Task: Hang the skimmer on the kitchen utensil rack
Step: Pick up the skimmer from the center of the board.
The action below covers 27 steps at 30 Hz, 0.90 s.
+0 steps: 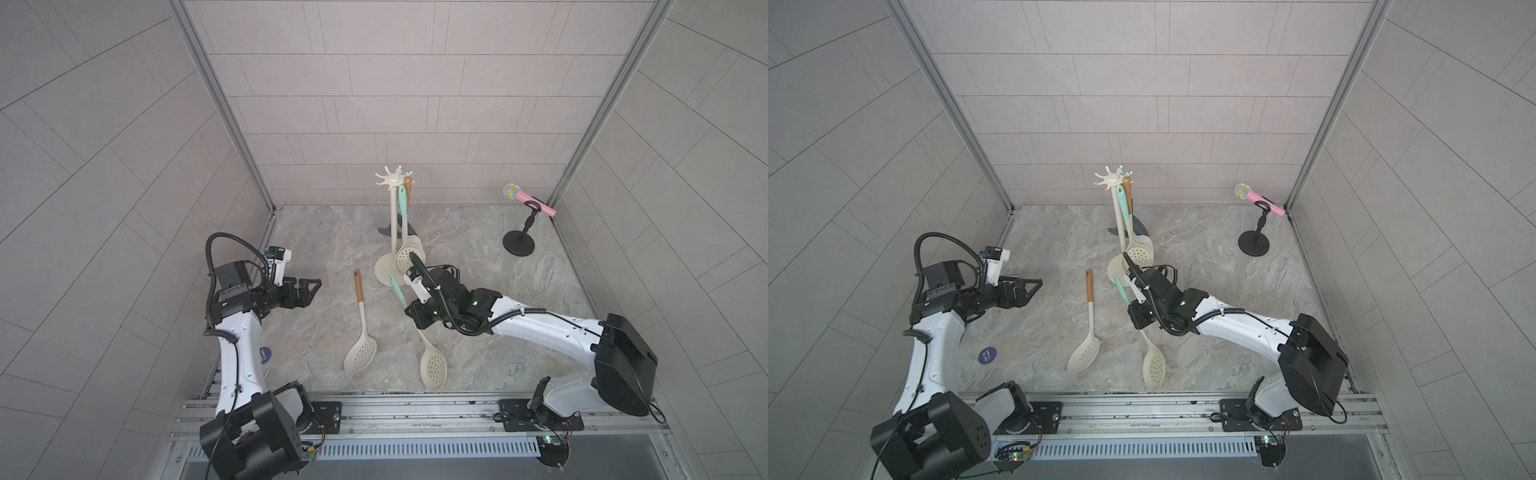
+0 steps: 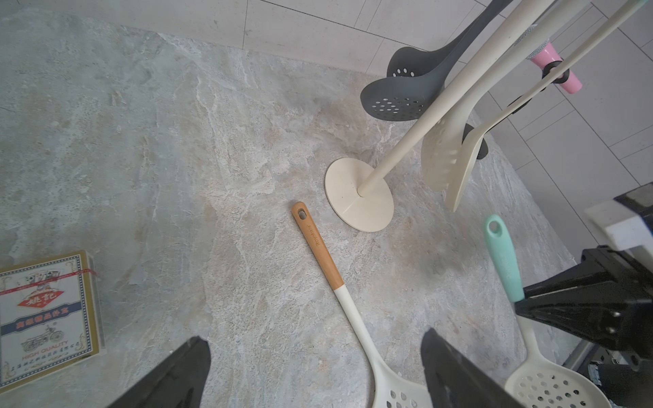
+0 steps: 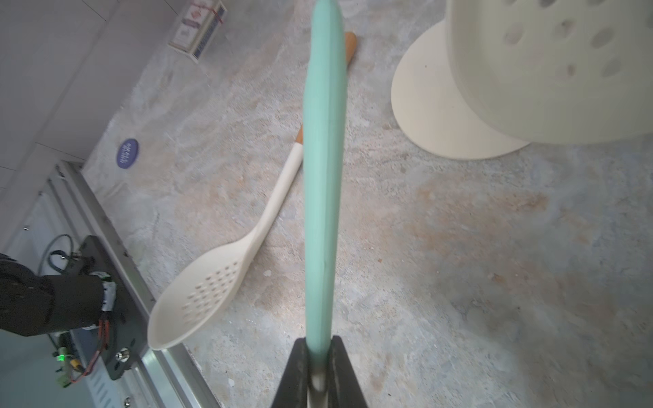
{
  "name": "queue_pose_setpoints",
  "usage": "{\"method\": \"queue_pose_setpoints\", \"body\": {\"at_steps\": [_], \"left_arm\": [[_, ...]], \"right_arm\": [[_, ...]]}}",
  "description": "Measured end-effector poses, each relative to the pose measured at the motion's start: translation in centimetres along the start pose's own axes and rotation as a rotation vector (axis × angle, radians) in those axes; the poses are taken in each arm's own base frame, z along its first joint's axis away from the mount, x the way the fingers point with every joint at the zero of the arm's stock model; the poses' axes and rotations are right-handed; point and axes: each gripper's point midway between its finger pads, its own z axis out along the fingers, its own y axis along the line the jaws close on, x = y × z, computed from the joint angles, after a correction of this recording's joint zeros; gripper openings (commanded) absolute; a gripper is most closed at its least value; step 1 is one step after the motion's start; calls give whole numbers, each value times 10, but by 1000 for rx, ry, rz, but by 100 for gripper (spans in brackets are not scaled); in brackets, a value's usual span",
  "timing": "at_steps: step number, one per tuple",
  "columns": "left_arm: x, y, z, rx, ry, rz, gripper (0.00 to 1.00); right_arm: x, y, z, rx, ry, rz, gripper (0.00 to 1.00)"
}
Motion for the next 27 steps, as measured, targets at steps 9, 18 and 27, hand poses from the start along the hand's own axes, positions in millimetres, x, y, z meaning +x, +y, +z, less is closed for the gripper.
{"method": "queue_pose_setpoints", "body": {"at_steps": [9, 18, 27], "left_arm": [[0, 0, 0, -1, 0, -1, 100], [0, 1, 0, -2, -1, -1, 100], [1, 2, 0, -8, 2, 0, 100]], "right_arm": [[-44, 19, -18, -211, -147, 83, 0], [-90, 67, -48, -448, -279, 40, 0], [-158, 80, -93, -558, -478, 25, 0]]}}
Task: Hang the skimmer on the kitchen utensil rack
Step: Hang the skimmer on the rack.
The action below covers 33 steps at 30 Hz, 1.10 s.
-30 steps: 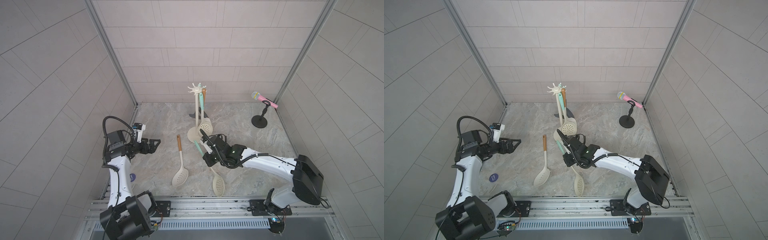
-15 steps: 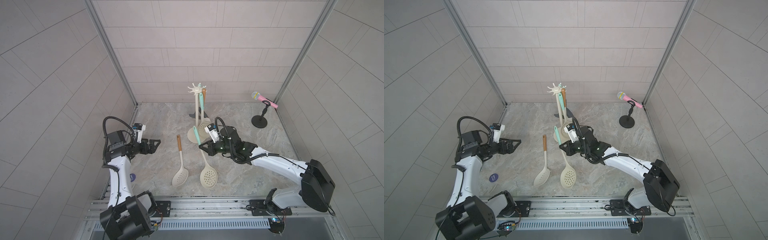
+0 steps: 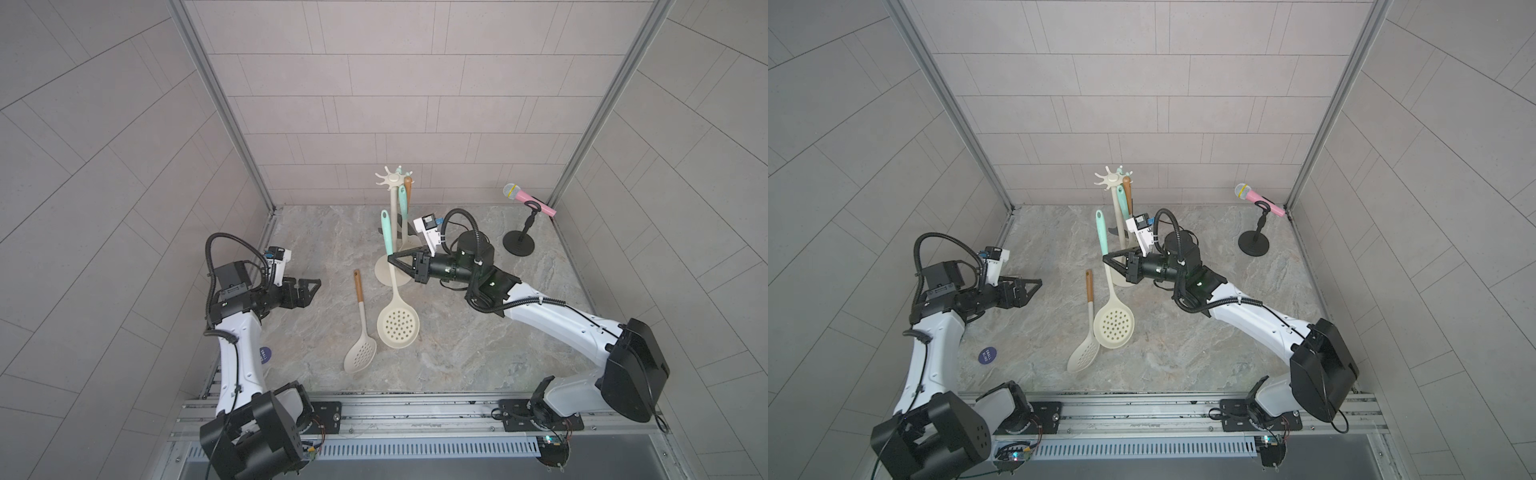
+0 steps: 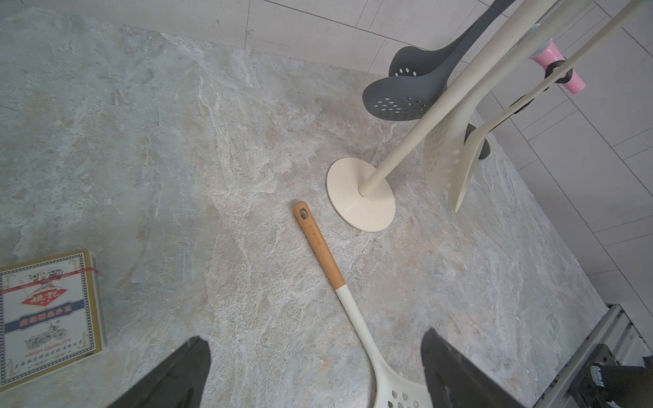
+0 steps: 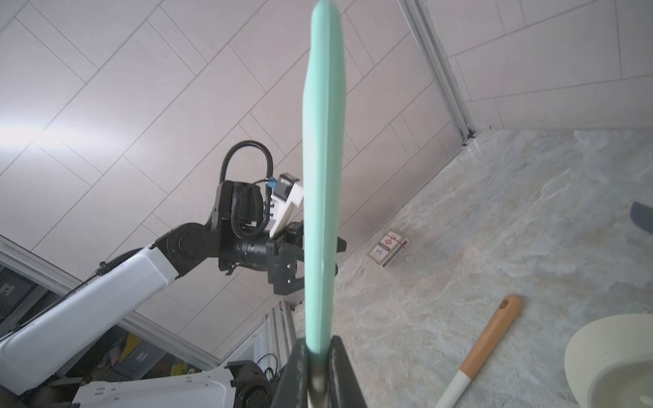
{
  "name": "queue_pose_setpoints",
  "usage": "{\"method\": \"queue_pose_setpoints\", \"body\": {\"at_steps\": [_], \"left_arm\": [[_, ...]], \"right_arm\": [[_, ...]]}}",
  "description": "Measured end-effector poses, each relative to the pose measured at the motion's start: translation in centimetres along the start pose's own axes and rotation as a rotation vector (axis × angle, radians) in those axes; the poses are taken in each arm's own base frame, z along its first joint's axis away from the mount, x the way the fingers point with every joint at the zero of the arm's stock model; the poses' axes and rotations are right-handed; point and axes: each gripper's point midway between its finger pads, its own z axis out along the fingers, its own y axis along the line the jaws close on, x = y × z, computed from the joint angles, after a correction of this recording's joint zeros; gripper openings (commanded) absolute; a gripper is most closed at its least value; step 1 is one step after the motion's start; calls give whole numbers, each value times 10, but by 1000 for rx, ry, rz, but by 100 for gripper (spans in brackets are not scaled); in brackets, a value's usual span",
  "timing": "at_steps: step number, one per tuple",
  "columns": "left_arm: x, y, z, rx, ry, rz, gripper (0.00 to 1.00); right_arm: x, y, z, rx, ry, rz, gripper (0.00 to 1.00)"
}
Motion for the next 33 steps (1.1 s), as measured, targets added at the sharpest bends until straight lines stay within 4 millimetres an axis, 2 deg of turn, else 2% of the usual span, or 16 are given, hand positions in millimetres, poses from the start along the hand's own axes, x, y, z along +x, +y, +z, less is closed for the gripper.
{"method": "queue_pose_setpoints", "body": {"at_steps": [5, 13, 20, 27, 33], "left_arm": [[0, 0, 0, -1, 0, 2, 100], [1, 2, 2, 2, 6, -6, 100], [1, 2, 2, 2, 6, -5, 100], [2, 2, 2, 2, 7, -7, 100], [2, 2, 2, 3, 8, -8, 100]], "right_arm": [[-14, -5, 8, -7, -27, -1, 0], [-22, -19, 15, 4, -45, 19, 0], [-37, -15, 15, -7, -75, 1, 0], [-45, -13, 16, -9, -91, -7, 0], [-42, -28, 20, 20, -84, 9, 0]]}}
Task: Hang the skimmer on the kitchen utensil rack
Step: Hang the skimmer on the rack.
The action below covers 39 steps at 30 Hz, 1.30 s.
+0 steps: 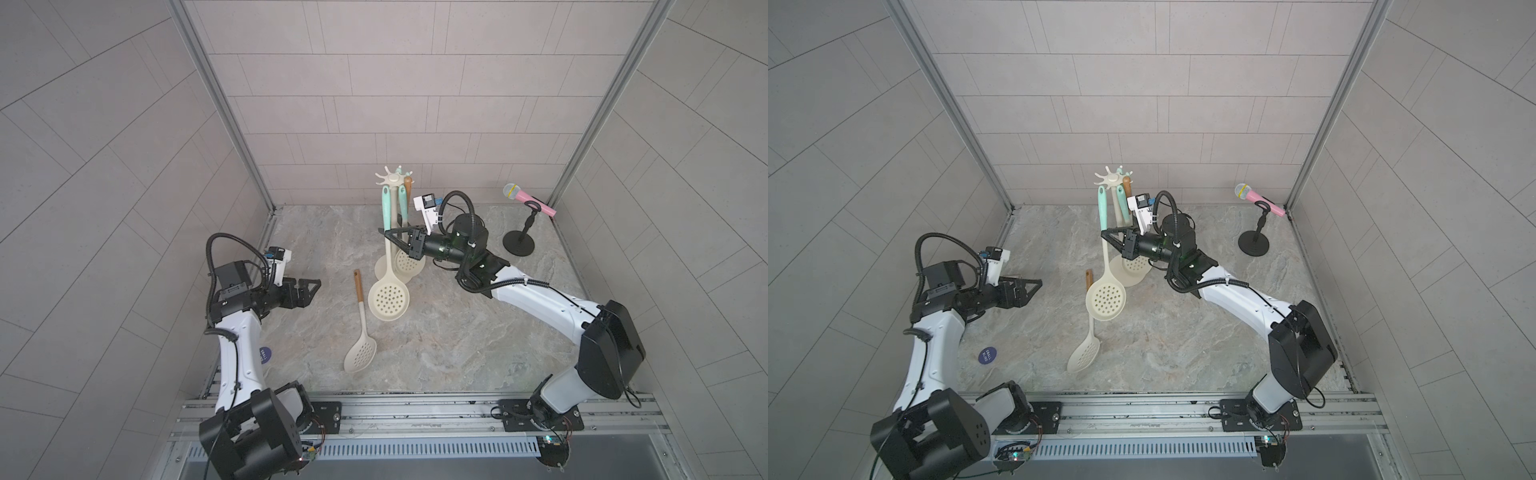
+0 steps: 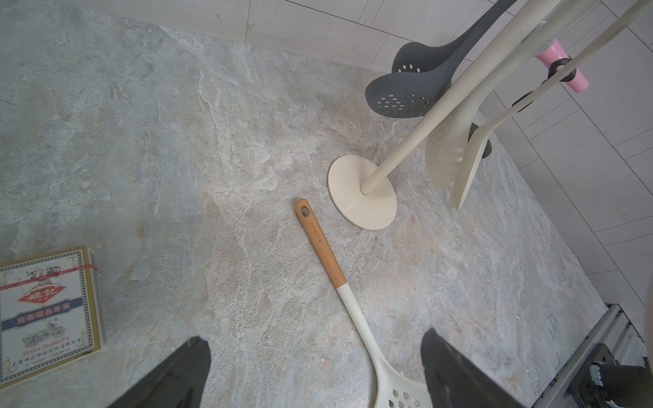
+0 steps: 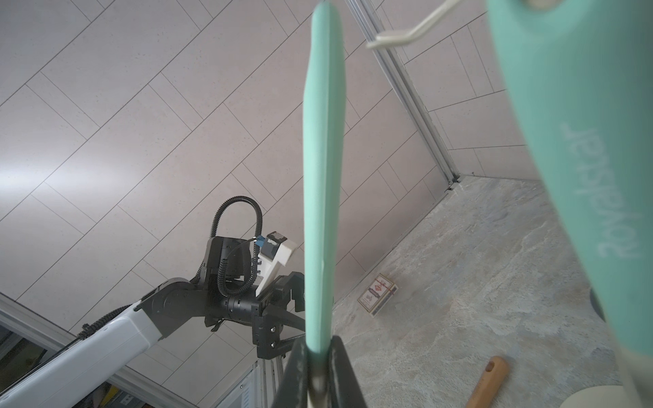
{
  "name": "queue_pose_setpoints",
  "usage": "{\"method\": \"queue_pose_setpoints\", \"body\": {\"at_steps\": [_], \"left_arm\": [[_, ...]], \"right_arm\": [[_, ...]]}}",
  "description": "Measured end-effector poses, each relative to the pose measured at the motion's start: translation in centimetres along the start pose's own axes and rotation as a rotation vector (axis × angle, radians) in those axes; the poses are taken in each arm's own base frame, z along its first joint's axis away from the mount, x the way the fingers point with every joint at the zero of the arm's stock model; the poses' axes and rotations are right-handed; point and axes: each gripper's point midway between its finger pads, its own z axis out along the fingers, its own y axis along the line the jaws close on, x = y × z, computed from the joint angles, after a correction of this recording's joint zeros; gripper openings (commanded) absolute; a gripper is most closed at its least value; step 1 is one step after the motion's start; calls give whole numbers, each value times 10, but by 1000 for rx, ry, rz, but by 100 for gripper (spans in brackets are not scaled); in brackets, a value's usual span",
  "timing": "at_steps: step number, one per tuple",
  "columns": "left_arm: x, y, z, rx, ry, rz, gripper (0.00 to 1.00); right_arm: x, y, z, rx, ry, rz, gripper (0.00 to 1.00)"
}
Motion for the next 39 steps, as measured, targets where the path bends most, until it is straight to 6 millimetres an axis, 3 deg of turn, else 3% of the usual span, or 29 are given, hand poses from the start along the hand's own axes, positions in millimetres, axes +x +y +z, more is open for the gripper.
{"method": "queue_pose_setpoints", "body": {"at_steps": [8, 31, 39], "left_arm": [[0, 0, 0, -2, 1, 0, 100], [1, 2, 1, -3, 6, -5, 100], [1, 2, 1, -5, 7, -5, 100]], "right_arm": [[2, -8, 1, 16, 3, 15, 0], [-5, -3, 1, -23, -36, 10, 0], [-6, -19, 0, 7, -52, 47, 0]]}}
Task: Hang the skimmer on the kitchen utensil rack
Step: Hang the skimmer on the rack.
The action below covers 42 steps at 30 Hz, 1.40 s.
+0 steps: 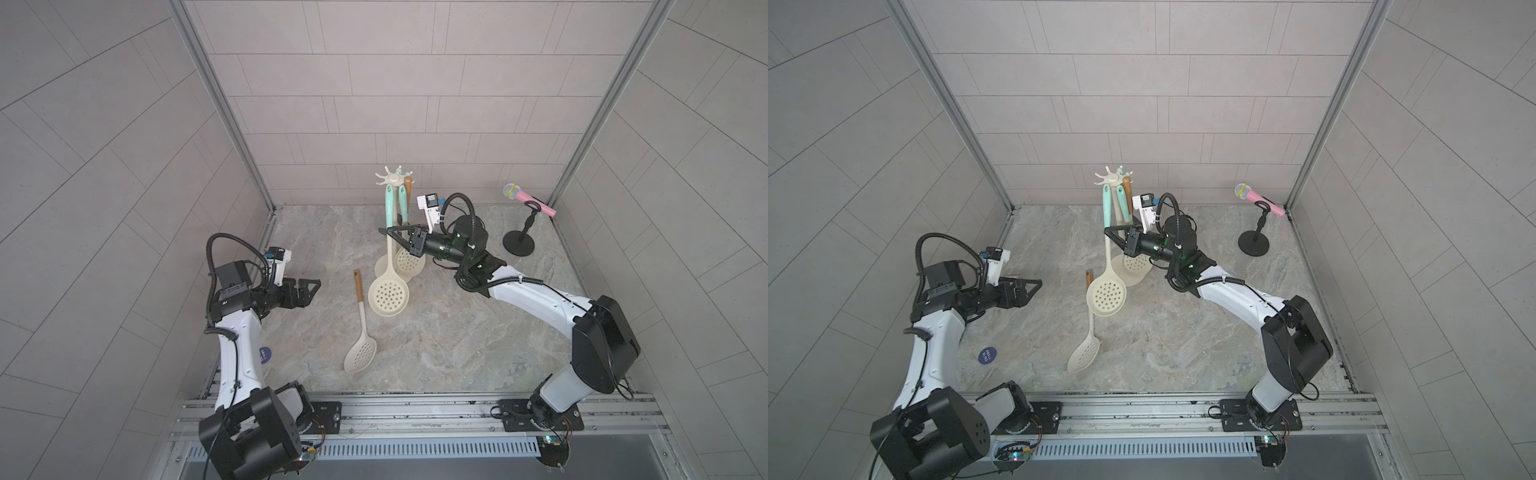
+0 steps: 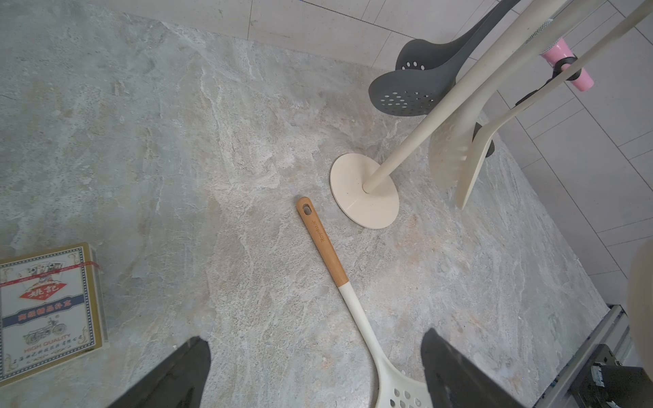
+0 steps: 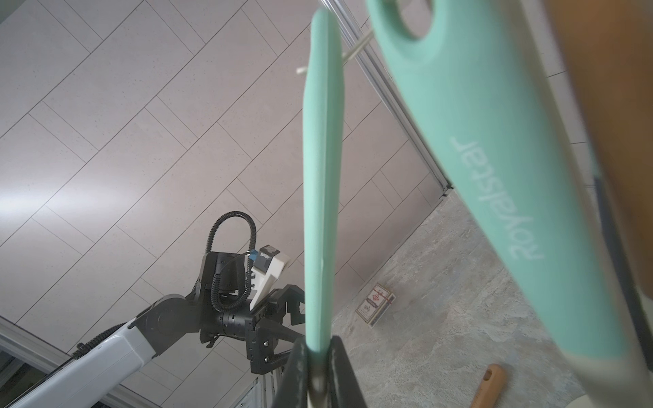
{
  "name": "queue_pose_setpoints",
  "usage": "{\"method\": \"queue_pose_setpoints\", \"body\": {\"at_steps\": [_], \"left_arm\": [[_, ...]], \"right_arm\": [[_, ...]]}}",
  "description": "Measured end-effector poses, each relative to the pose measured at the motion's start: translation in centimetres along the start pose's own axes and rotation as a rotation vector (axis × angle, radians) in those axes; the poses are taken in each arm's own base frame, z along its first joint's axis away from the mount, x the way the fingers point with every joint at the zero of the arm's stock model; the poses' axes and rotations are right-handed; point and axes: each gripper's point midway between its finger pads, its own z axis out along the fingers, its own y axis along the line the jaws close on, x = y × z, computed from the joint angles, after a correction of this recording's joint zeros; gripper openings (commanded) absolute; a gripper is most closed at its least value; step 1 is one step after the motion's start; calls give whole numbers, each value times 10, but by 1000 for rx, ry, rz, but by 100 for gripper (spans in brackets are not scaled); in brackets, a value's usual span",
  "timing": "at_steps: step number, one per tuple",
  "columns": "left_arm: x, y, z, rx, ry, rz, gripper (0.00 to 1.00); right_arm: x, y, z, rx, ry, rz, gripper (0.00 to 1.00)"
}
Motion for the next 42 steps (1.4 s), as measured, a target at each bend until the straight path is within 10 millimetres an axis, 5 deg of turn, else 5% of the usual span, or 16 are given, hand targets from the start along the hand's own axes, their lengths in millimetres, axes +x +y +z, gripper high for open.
{"method": "queue_pose_setpoints", "body": {"at_steps": [18, 23, 28, 32, 35, 37, 42], "left_arm": [[0, 1, 0, -2, 2, -1, 100], [1, 2, 0, -5, 2, -2, 100], [2, 4, 1, -12, 1, -5, 100], [-5, 6, 1, -19, -24, -3, 100], [-16, 7, 2, -7, -51, -16, 100], [-27, 7, 7, 9, -59, -28, 100], [-65, -5, 26, 65, -57, -12, 100]], "right_arm": [[1, -25, 8, 76, -38, -57, 0], [4, -33, 5, 100, -53, -32, 29], [33, -74, -8, 214, -5, 67, 55], [50, -89, -22, 258, 3, 143, 71], [59, -85, -37, 265, 5, 183, 82], [61, -78, -48, 257, 2, 200, 100], [65, -63, -82, 263, -4, 198, 100]]}}
